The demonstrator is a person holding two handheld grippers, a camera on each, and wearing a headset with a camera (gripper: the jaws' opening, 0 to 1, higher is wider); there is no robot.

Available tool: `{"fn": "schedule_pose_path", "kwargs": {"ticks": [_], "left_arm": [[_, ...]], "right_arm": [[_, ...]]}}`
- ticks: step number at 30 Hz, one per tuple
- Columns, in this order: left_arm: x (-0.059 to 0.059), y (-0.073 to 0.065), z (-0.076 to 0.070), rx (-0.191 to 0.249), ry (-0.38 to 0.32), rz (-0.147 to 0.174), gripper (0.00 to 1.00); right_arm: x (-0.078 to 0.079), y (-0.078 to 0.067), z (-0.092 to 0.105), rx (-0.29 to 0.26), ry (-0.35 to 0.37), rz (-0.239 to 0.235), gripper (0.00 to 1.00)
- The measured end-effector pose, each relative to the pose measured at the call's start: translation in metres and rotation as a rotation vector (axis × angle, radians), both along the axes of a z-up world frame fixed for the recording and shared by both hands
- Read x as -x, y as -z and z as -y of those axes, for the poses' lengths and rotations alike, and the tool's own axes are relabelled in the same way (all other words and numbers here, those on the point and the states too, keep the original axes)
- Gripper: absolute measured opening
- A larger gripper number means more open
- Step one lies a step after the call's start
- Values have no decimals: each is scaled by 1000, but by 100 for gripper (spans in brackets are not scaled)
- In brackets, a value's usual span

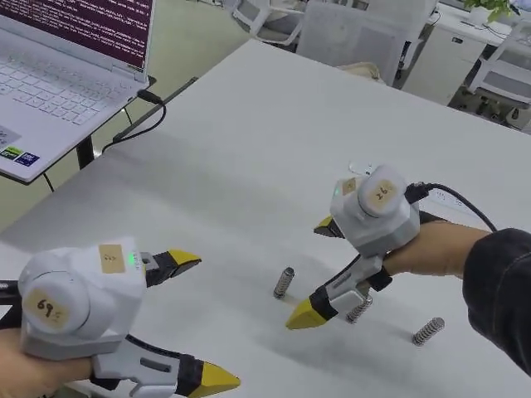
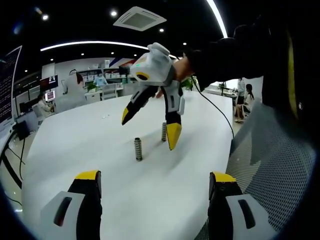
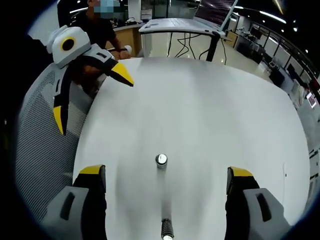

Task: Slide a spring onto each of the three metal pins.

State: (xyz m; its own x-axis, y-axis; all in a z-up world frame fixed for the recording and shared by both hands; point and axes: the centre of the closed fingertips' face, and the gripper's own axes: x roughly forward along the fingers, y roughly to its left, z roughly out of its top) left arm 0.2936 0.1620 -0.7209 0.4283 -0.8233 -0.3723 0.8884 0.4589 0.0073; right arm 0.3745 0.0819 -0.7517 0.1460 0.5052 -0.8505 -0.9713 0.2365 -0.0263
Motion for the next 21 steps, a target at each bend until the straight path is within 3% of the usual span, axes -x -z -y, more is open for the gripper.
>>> {"fn": "schedule_pose_path", "kwargs": {"ticks": [21], "left_arm": [[-3, -3, 3, -16, 12, 1, 86]], "right_arm": [[-3, -10, 34, -51, 115, 38, 100]]}}
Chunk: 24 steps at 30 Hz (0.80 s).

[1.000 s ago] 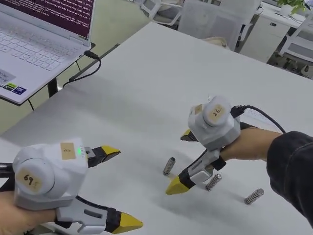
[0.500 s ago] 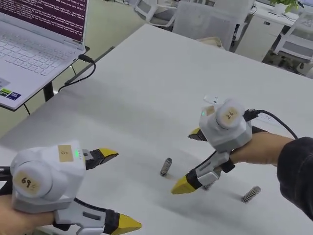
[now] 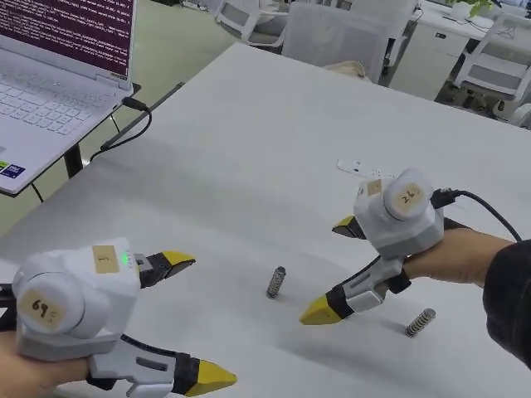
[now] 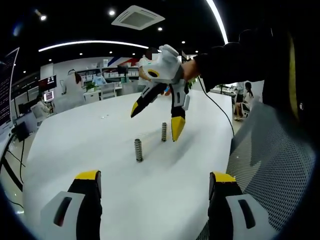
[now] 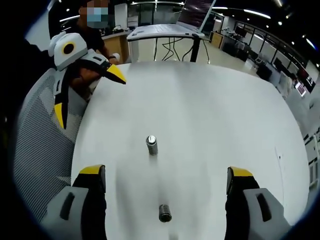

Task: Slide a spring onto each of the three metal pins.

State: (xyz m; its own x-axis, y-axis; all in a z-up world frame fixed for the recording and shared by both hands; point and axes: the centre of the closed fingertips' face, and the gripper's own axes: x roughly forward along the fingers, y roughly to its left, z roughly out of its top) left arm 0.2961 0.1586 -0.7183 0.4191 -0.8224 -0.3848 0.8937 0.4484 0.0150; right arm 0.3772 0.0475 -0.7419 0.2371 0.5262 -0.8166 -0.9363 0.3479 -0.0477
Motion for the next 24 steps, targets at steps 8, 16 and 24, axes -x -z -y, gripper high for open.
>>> {"fn": "schedule_pose_path", "kwargs": {"ticks": [8, 16, 24], "left_arm": [[-2, -1, 3, -7, 6, 0, 86], [-3, -3, 5, -10, 9, 0, 86], [-3, -4, 7, -11, 14, -2, 86]], "right_arm": [[0, -3, 18, -23, 58, 16, 100], [3, -3, 37, -41, 118, 27, 100], [4, -5, 55, -68, 179, 46, 100]]}}
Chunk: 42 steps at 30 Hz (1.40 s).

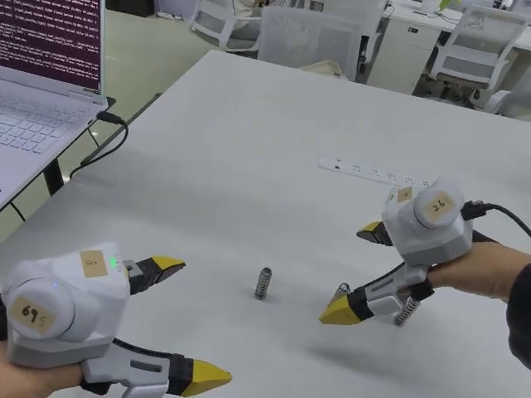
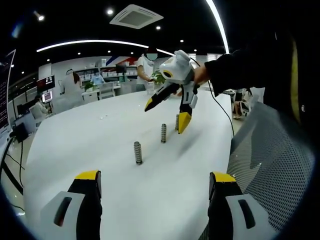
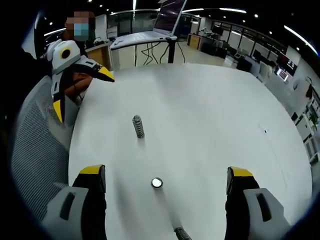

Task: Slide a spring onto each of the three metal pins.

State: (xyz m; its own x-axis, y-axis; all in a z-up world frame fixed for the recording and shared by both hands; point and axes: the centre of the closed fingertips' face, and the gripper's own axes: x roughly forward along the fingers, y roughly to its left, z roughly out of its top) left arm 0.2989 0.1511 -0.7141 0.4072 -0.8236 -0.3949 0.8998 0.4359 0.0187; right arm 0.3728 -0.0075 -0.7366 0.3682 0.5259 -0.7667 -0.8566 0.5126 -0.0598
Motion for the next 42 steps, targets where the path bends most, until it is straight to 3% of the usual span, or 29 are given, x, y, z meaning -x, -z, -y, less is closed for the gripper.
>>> {"fn": "schedule_pose_path", "kwargs": {"ticks": [10, 25, 42], "left_arm": [[0, -1, 2, -7, 6, -5, 86], [1, 0, 3, -14, 14, -18, 85], [3, -1, 5, 8, 17, -28, 85]], "right_arm": [[6, -2, 24, -54, 100, 25, 100], [21, 2, 51, -81, 184, 32, 100], [55, 8, 82, -120, 301, 50, 100]]}}
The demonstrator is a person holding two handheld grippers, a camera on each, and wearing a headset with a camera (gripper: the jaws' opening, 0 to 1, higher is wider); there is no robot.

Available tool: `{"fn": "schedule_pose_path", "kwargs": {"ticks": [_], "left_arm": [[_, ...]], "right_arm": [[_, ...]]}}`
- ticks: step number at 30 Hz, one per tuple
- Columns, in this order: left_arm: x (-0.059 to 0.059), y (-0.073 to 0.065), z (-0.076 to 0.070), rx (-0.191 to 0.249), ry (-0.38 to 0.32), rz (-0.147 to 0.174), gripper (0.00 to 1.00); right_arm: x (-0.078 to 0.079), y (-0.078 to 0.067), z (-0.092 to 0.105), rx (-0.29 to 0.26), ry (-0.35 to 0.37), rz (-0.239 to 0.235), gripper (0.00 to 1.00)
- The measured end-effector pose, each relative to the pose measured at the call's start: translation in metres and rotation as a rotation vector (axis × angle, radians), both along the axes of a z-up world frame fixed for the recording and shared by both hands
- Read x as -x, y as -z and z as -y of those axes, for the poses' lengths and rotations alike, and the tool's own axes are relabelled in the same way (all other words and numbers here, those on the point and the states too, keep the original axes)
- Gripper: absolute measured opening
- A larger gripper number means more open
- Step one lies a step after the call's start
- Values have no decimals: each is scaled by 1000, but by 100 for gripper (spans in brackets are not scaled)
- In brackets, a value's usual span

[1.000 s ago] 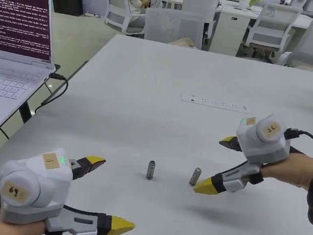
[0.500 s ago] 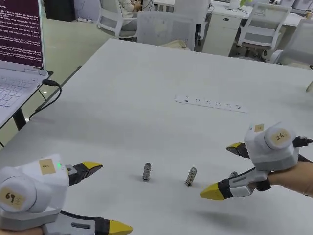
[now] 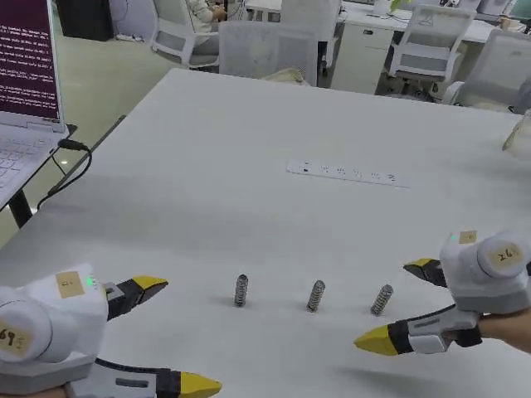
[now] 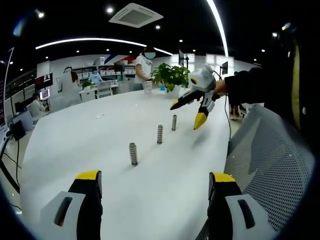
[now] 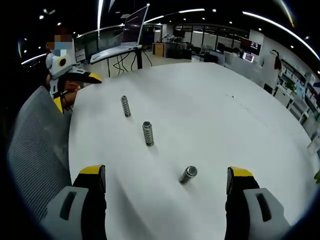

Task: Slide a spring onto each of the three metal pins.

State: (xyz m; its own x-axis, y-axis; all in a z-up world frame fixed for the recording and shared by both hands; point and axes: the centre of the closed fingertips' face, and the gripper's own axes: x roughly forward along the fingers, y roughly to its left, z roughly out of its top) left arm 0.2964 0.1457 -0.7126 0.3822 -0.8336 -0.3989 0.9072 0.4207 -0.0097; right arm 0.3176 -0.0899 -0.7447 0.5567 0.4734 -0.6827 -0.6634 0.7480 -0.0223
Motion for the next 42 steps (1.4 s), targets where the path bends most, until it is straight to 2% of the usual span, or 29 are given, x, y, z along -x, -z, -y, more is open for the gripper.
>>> {"fn": "schedule_pose_path", "kwargs": {"ticks": [11, 17, 25, 30, 32, 33, 35, 42], "left_arm": [[1, 0, 2, 6, 10, -2, 85], [-1, 1, 4, 8, 16, -5, 85], [-3, 6, 5, 9, 18, -17, 85], [-5, 9, 6, 7, 22, -23, 85], [-5, 10, 6, 8, 22, -26, 85], [-5, 10, 6, 9, 22, -26, 85], [-5, 11, 7, 8, 23, -31, 85], [-8, 17, 9, 2, 27, -42, 84]], "right_arm": [[24, 4, 5, -18, 44, 14, 100], [36, 3, 8, -36, 70, 43, 100], [51, 9, 11, -52, 98, 53, 100], [59, 6, 9, -72, 109, 86, 100], [60, 1, 7, -88, 112, 121, 100], [61, 1, 7, -92, 114, 120, 100], [62, 1, 6, -85, 116, 136, 100], [67, 6, 5, -102, 138, 133, 100]]}}
